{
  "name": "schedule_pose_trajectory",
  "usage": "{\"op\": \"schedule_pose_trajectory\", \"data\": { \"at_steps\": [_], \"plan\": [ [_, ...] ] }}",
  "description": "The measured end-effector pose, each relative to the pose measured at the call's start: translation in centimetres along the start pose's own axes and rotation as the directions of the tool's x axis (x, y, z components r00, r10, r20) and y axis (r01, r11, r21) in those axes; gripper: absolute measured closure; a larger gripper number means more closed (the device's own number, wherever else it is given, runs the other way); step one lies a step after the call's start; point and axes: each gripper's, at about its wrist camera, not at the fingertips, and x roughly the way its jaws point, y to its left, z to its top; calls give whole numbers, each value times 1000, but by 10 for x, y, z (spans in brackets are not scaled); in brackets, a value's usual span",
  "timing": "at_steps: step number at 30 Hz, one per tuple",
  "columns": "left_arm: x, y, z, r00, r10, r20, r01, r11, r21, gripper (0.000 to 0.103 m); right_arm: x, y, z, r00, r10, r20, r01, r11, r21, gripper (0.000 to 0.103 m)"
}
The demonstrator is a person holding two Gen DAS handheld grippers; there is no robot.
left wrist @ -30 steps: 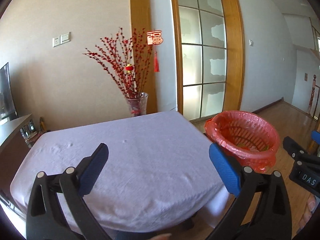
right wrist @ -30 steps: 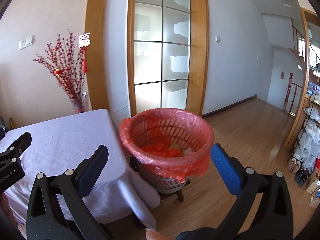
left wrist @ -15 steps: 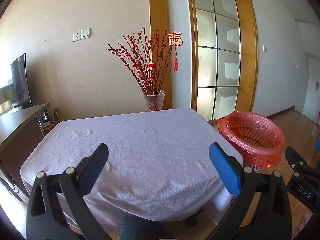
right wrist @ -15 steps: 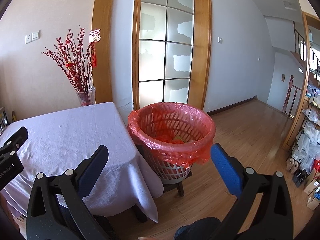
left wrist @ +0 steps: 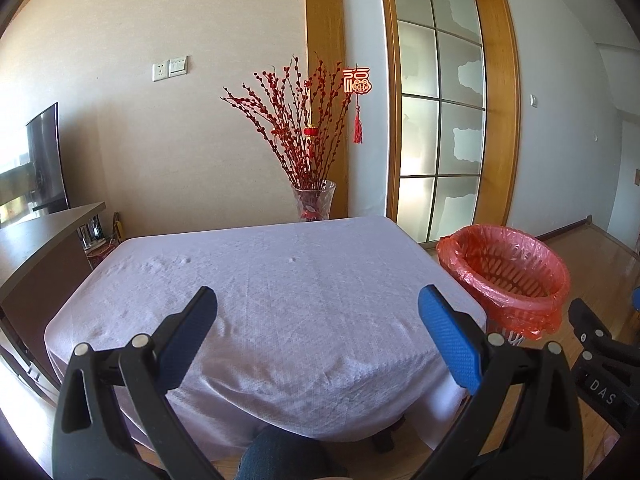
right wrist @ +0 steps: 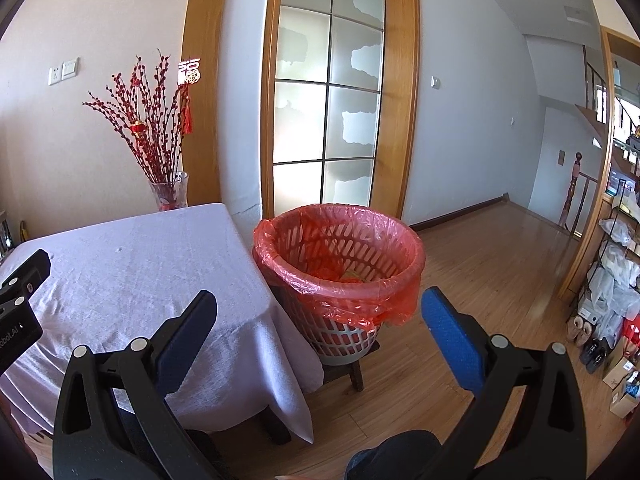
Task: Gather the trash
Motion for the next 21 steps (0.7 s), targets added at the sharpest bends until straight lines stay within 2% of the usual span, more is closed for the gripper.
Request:
{"op": "schedule_pose_trajectory", "data": {
  "at_steps": [21],
  "plan": [
    [-6,4,7,999,17,32,-16,1000,-20,4,-2,-1,3,1000,17,0,-17,1000,2,2]
  ]
}}
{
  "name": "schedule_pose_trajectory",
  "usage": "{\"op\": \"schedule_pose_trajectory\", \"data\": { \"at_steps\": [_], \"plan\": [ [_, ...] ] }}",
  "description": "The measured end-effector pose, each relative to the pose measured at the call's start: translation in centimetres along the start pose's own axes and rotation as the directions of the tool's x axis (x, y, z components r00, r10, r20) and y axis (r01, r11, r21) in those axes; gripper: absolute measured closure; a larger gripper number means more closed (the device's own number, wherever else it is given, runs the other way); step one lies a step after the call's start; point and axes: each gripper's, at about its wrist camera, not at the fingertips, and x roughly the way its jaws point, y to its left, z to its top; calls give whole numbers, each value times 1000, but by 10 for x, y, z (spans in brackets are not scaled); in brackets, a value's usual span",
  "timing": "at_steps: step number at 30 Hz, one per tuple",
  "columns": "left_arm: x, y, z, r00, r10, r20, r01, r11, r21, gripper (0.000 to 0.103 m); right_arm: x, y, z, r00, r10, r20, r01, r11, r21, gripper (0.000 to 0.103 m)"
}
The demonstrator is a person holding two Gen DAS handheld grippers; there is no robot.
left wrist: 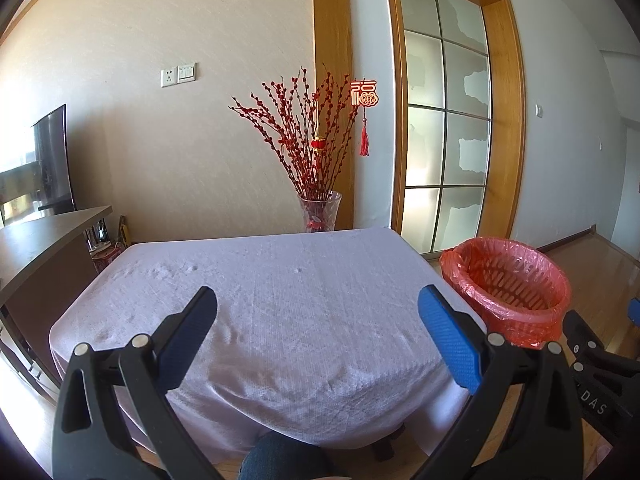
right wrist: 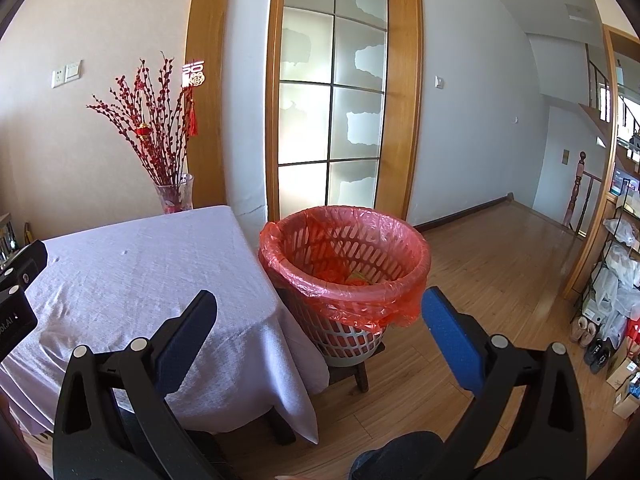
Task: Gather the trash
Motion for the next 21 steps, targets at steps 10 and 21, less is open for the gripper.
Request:
{"op": "schedule_pose_trajectory", "data": {
  "at_steps": [10,21],
  "plan": [
    [2,-1,0,1000,-4,-7,4,1000,2,4,0,0,0,1000,-1,0,1,1000,0,2],
    [5,-1,-1,1000,-3,-17,3,1000,1,4,0,0,0,1000,0,-2,0,1000,0,2]
  ]
}}
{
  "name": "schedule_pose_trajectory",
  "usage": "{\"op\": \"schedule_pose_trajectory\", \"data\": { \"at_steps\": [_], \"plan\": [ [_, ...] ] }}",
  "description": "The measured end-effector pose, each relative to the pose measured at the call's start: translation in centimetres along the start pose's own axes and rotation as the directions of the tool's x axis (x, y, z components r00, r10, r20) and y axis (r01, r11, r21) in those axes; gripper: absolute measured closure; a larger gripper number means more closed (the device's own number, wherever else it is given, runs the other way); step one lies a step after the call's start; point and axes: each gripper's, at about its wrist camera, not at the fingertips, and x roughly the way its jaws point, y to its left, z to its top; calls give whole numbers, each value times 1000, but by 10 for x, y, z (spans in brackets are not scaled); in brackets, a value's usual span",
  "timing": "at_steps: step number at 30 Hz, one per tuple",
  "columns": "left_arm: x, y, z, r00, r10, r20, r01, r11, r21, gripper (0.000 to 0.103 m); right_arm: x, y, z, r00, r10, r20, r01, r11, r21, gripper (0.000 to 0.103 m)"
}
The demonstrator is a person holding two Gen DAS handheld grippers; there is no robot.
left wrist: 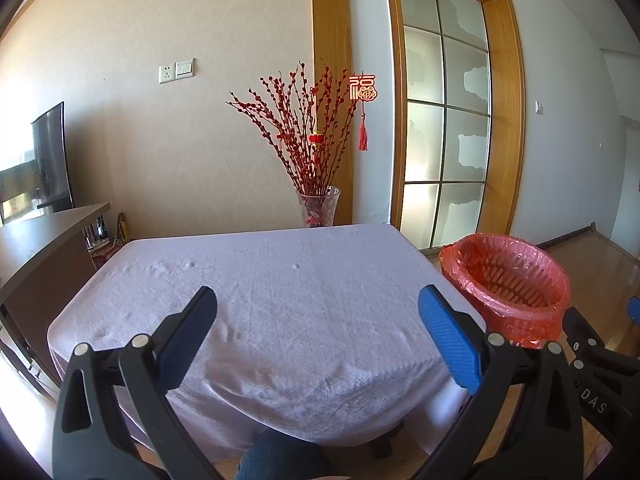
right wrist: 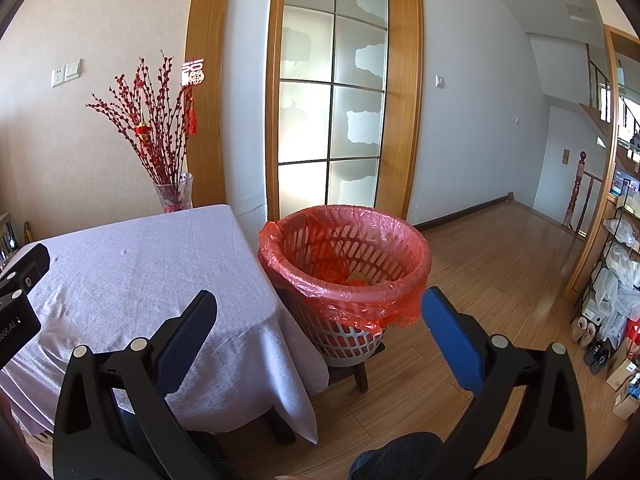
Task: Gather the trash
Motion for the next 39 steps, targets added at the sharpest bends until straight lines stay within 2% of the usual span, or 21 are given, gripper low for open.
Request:
{"op": "schedule_pose_trajectory", "data": {
  "at_steps": [39],
  "plan": [
    [5,3,-4,1000,1,-19,-1,1000,-11,4,4,-2,-3,1000,6,-8,-6,1000,-4,2]
  ]
}}
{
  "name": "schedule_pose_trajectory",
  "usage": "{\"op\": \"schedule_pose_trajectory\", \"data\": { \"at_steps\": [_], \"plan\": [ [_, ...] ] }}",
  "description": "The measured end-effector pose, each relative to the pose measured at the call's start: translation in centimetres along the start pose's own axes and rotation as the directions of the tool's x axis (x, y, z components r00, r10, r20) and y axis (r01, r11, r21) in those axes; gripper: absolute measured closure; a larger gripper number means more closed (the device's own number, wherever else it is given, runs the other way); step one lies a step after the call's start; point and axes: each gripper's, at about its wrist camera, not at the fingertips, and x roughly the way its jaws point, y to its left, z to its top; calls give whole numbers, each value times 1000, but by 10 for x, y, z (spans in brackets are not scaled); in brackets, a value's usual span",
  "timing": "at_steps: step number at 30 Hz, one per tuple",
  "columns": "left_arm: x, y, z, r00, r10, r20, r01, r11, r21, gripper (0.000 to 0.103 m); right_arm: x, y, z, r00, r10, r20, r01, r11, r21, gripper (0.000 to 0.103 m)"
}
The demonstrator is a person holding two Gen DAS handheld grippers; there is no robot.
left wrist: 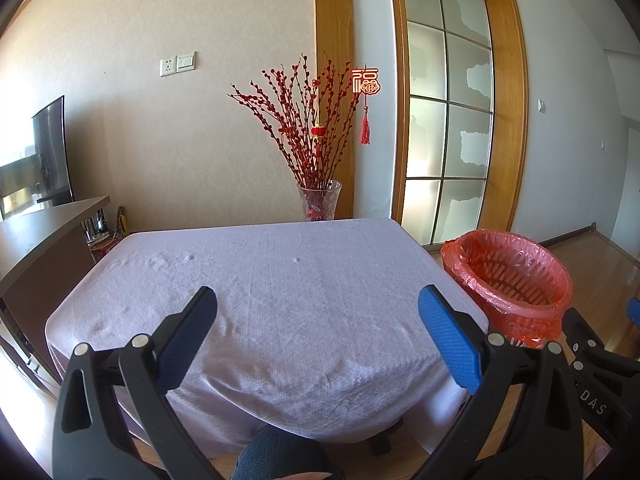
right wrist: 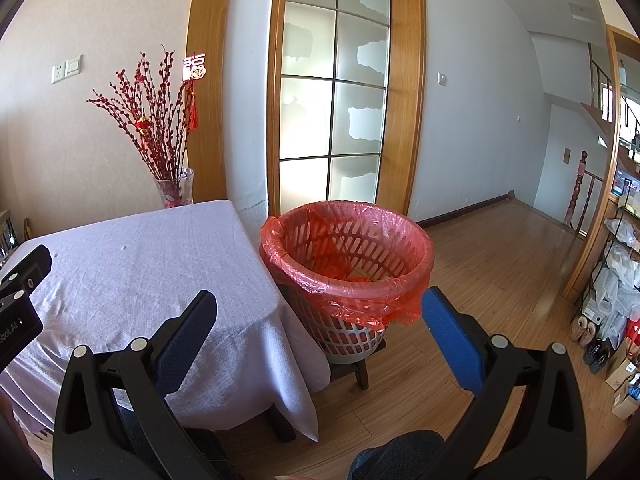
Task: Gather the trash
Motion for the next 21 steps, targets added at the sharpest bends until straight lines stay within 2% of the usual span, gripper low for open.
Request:
{"op": "schedule_pose_trajectory", "data": {
  "at_steps": [21],
  "plan": [
    [2,1,0,1000,-1,-3,1,1000,1,4,1,-2,-3,1000,5,-4,-5,1000,-2,2]
  ]
}}
